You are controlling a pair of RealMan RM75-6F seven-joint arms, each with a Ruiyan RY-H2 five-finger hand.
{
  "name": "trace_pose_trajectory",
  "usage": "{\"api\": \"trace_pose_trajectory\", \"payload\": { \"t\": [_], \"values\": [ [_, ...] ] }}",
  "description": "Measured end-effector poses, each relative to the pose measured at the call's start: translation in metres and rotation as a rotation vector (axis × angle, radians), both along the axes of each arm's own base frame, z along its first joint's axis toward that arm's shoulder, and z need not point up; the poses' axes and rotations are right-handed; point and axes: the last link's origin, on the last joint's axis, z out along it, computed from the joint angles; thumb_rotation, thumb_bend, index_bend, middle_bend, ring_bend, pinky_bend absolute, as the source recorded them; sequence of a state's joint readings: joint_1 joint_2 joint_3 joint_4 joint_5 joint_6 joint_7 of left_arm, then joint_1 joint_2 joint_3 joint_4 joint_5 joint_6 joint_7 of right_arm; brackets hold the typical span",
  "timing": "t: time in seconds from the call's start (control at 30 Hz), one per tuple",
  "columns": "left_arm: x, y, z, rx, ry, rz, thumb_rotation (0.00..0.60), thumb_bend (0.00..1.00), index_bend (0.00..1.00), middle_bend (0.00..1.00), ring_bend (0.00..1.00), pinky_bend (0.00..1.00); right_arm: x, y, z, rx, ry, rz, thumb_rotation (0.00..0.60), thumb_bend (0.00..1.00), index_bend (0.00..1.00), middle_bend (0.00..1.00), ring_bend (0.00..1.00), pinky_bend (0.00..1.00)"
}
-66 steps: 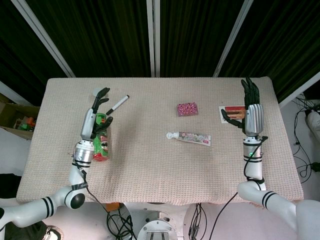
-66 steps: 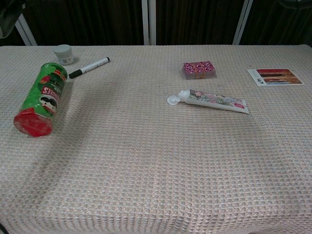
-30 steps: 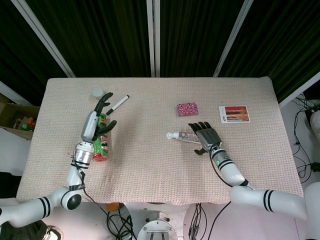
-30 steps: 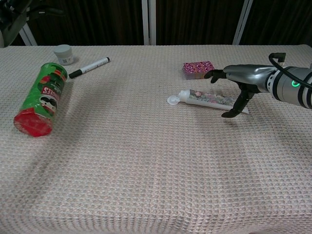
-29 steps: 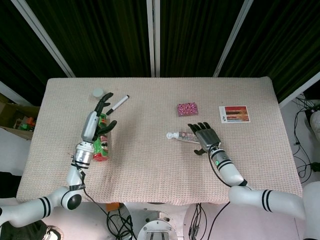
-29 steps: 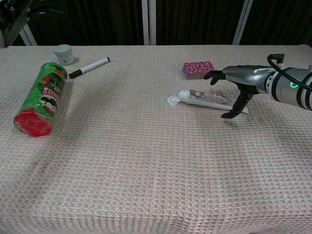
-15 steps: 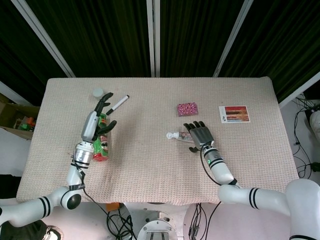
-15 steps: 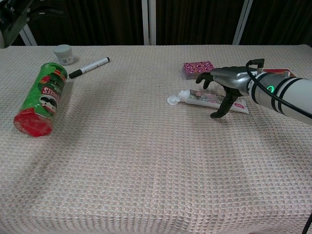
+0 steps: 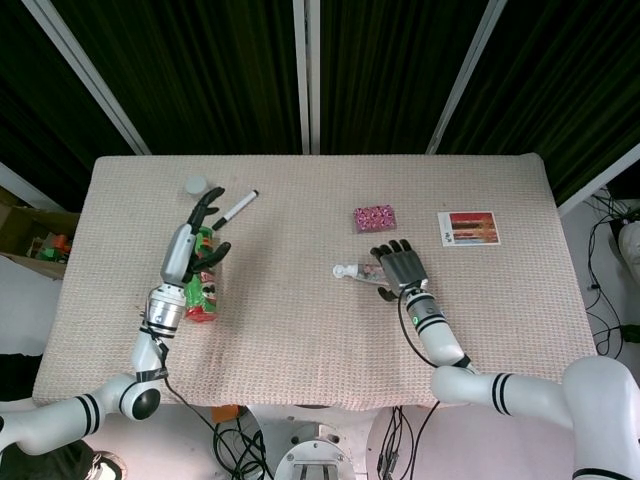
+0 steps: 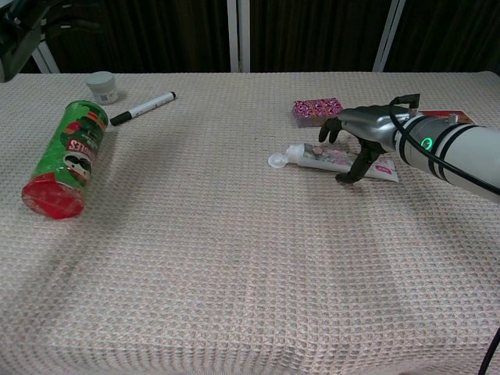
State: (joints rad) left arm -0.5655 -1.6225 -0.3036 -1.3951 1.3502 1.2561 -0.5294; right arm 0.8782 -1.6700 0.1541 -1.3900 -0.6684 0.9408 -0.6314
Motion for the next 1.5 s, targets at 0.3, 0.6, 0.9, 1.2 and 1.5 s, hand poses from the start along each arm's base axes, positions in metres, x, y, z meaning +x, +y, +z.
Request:
{"api": "trace_pose_trajectory", "payload": {
  "t": [0.3, 0.6, 0.9, 1.2, 1.5],
  "values": [
    [-0.001, 0.000, -0.002, -0.004, 0.003, -0.003, 0.123, 0.12, 0.07, 0.09, 0.06, 0.18, 0.003, 0.001, -0.005, -0.013, 0.010, 0.016, 0.600, 0.29, 0.32, 0.26, 0.12, 0.13],
    [0.000, 0.000, -0.002, -0.009, 0.007, -0.006, 0.122, 0.12, 0.07, 0.09, 0.06, 0.18, 0.007, 0.005, -0.004, -0.034, 0.018, 0.032, 0.600, 0.29, 0.34, 0.31, 0.17, 0.13],
    [0.000, -0.001, -0.002, -0.019, 0.009, -0.008, 0.122, 0.12, 0.07, 0.09, 0.07, 0.18, 0.007, 0.005, -0.002, -0.046, 0.013, -0.005, 0.600, 0.28, 0.34, 0.35, 0.26, 0.18],
    [-0.001, -0.001, -0.003, -0.027, 0.007, -0.007, 0.123, 0.12, 0.07, 0.09, 0.06, 0.18, 0.009, 0.006, -0.001, -0.055, 0.011, -0.017, 0.600, 0.28, 0.37, 0.38, 0.31, 0.20],
    [-0.001, -0.001, -0.004, -0.036, 0.010, -0.004, 0.124, 0.12, 0.07, 0.09, 0.06, 0.18, 0.011, 0.006, -0.002, -0.068, 0.020, -0.019, 0.600, 0.29, 0.48, 0.49, 0.42, 0.31]
  ]
}}
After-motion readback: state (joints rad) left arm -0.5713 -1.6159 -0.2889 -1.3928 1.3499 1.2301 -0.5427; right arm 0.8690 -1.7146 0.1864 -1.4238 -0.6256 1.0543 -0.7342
